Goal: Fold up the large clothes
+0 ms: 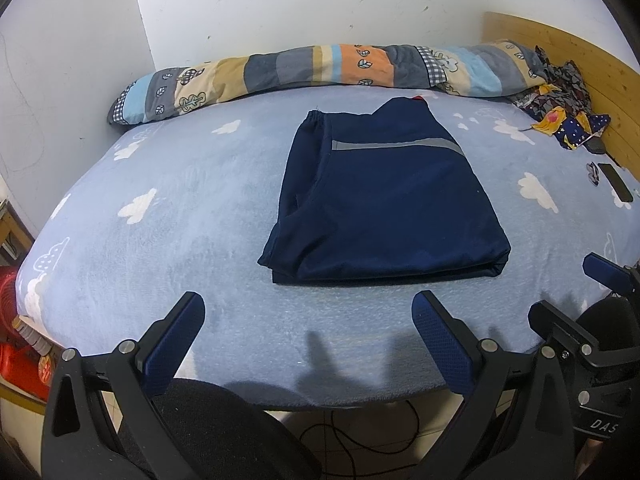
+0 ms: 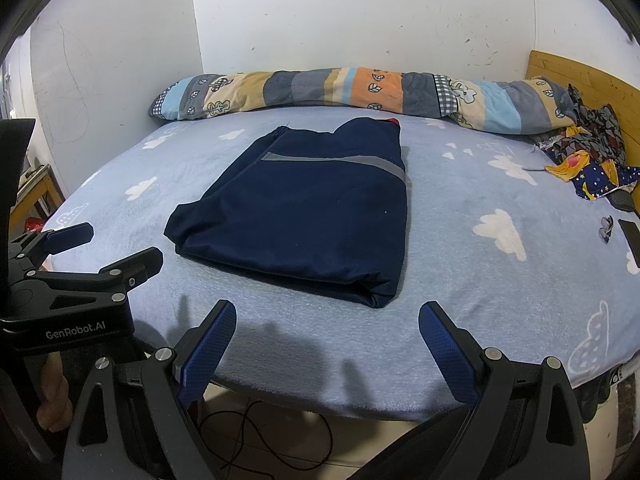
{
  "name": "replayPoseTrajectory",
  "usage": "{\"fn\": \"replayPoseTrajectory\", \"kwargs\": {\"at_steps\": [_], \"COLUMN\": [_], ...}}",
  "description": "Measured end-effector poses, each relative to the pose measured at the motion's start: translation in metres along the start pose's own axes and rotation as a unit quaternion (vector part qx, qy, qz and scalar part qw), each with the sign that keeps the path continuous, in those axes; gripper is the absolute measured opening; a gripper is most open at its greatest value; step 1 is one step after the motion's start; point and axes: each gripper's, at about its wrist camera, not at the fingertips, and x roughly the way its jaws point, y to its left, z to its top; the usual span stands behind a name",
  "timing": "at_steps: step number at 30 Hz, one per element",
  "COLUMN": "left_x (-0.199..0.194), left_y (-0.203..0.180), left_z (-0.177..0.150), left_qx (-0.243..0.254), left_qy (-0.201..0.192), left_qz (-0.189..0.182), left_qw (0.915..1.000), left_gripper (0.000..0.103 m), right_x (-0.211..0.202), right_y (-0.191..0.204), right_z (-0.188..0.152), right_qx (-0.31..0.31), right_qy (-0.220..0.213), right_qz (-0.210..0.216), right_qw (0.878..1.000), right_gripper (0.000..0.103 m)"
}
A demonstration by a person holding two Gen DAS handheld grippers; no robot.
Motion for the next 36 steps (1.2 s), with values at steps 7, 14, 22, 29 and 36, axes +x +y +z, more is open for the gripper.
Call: {"fn": "replayPoseTrajectory", "kwargs": {"at_steps": [7, 14, 22, 29, 36], "left_x": [0.0008, 0.0010, 0.0011, 0.0003, 0.0018], "left_y": [0.0008, 0.0006, 0.0017, 0.0022, 0.0071], "left_z": [0.0002, 0.0000, 0.0004, 0.0000, 0.0031], "left_qx": [0.000, -0.001, 0.000, -0.003, -0.011], "left_qy": [0.000, 0.001, 0.000, 0.001, 0.009], "left_qz": [0.000, -0.002, 0.000, 0.001, -0.003], "left_qw": [1.0000, 1.0000, 1.0000, 1.0000, 0.9999], "left_gripper": [0.103, 0.103, 0.103, 0.103, 0.103], "right_x": [0.0001, 0.0001, 0.0002, -0.0002, 0.0004], "right_y": [-0.0008, -0.0009, -0.0008, -0.0040, -0.0058], "right_z": [-0.0002, -0.0005, -0.0001, -0.0011, 0.0003], "right_qx": [-0.001, -0.001, -0.001, 0.001, 0.006], "right_qy": [0.000, 0.000, 0.000, 0.000, 0.002], "right_qz": [0.001, 0.001, 0.001, 0.002, 0.003], "right_qw": [1.000, 1.000, 1.000, 1.000, 1.000], "right_gripper": [0.095, 0.095, 0.095, 0.095, 0.095]}}
